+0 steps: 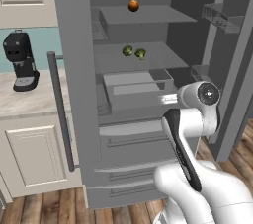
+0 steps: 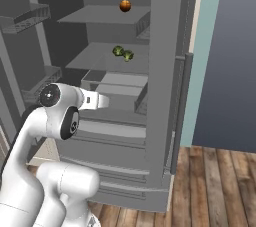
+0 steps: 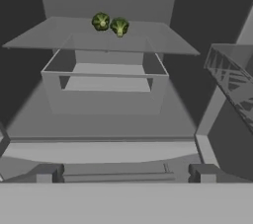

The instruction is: Place the broccoli in the correct fridge rack based on whether it is a fruit or vegetable. Finally, close the fridge door.

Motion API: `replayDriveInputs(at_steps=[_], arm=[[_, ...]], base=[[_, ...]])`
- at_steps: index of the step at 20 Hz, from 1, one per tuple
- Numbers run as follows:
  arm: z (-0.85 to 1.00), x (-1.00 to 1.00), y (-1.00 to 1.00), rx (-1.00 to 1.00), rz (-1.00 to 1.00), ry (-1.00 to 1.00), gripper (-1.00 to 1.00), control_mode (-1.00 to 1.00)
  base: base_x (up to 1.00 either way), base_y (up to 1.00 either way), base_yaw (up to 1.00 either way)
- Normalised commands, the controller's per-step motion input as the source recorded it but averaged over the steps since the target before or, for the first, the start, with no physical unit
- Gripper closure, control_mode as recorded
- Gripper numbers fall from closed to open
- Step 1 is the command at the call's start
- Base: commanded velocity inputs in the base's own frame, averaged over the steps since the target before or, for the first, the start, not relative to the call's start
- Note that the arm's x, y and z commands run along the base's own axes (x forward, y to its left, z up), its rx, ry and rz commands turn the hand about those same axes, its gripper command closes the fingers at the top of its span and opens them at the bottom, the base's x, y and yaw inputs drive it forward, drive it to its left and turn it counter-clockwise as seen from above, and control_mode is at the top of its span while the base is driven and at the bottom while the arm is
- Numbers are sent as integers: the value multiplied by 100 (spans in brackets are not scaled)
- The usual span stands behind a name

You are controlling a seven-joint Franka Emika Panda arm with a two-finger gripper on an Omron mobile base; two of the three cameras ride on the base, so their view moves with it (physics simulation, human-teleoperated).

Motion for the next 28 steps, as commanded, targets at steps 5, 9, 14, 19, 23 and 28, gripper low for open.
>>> replayDriveInputs(at_steps=[5, 9, 14, 19, 23, 28], arm=[[0, 0, 0, 0, 0, 0, -100, 100], [0, -13, 0, 0, 0, 1, -100, -100], [30, -93, 35, -9, 4, -15, -100, -100], [69, -97, 90, -27, 20, -5, -100, -100], [60, -66, 100, -34, 26, 0, -100, -100], [8, -40, 100, -30, 27, 0, -100, -100]], base=[[-14, 0, 0], [0, 0, 0], [0, 0, 0], [0, 0, 0], [0, 0, 0], [0, 0, 0]])
